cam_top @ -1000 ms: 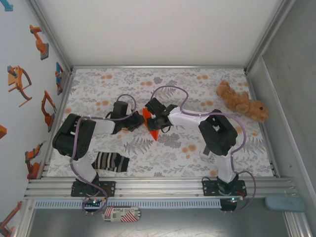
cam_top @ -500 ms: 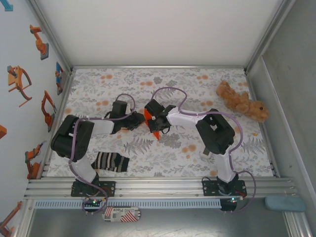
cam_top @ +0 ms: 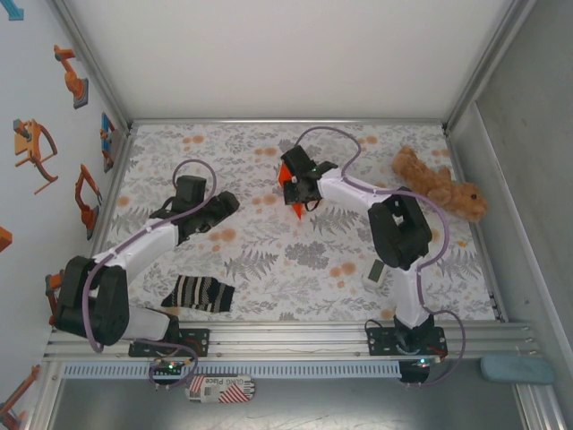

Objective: Fold a paper plane with a square sheet of paper (pick it up from the middle)
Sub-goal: Move the paper plane to the center of the table.

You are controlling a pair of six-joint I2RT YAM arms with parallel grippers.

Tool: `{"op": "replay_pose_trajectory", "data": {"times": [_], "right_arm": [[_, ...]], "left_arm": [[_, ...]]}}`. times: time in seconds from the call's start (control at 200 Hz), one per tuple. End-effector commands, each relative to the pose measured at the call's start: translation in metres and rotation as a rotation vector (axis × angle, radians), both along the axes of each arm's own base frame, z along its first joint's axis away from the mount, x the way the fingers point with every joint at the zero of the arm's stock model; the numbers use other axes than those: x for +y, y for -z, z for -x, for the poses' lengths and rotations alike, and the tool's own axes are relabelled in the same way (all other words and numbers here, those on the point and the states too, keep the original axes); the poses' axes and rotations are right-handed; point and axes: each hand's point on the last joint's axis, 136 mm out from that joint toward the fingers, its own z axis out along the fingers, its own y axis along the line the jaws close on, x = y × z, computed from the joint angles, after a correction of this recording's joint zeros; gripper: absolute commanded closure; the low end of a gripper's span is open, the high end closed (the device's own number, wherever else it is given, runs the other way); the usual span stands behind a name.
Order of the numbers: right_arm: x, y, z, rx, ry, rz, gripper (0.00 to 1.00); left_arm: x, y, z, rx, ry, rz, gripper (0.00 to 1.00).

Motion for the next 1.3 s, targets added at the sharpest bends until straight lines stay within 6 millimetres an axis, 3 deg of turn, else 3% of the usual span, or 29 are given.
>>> {"op": "replay_pose_trajectory", "data": {"times": [0.0,0.215,0.511,0.571,0.836,1.292], "right_arm": [[-0.005,0.017,-0.006,0.055,-0.021,0.046,0.97],[-0.014,0.034,-0.019,0.085,0.012,0.06,0.94],[-0.02,0.052,-0.018,0.12,0.041,0.08,0.84],[-0.021,0.055,-0.018,0.125,0.043,0.085,0.83],[-0.03,0.073,-0.013,0.153,0.064,0.13,0.81],[-0.046,0.083,-0.015,0.165,0.177,0.195,0.73]], "left_arm": [[0.039,-0.003,0.014,0.033,-0.065,-0.191,0.18],[0.05,-0.016,0.018,0.013,-0.073,-0.238,0.09],[0.048,-0.011,0.02,0.027,-0.062,-0.233,0.06],[0.048,-0.011,0.019,0.028,-0.061,-0.23,0.0],[0.05,-0.01,0.02,0.031,-0.065,-0.247,0.04],[0.053,-0.007,0.022,0.044,-0.064,-0.262,0.04]]}}
